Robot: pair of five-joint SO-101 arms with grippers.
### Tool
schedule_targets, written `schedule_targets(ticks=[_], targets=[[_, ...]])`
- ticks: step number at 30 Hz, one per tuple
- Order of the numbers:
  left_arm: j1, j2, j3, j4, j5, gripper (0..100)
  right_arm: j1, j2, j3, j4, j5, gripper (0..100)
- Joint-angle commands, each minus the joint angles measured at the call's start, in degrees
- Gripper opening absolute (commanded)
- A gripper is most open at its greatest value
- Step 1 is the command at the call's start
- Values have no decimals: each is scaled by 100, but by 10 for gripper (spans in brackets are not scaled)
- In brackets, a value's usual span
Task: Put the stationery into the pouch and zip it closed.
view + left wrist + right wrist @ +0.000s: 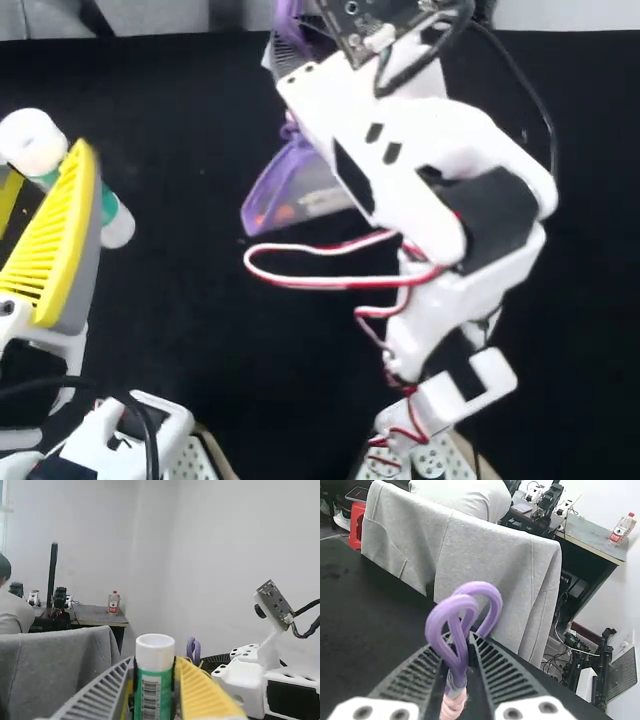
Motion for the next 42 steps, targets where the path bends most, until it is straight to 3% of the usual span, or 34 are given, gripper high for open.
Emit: schedule_targets(ticks=[1,4,7,13,16,22,27,33,42], targets=[[-75,-35,1165,105,923,30,-44,-233,-242,18,18,11],[-136,-141,1956,-123,1011,30,44,-145,-242,35,9,11],[-620,-607,2809,-659,1073,30,255,-110,-242,44,-26,11],[-848,-2778,4787,-1767,1275,30,510,-145,-259,220,-352,11],[-857,-3815,6589,-3033,1292,30,510,-110,-242,237,-369,11],[-848,-5565,10396,-6338,1310,29,519,-136,-259,369,-352,11],[-848,-6312,12479,-8413,1284,29,527,-136,-277,457,-352,11],[-778,-6382,14009,-9538,1310,33,527,-110,-242,492,-352,11],[224,-6382,15626,-10743,1275,34,853,-110,-251,492,-387,11]])
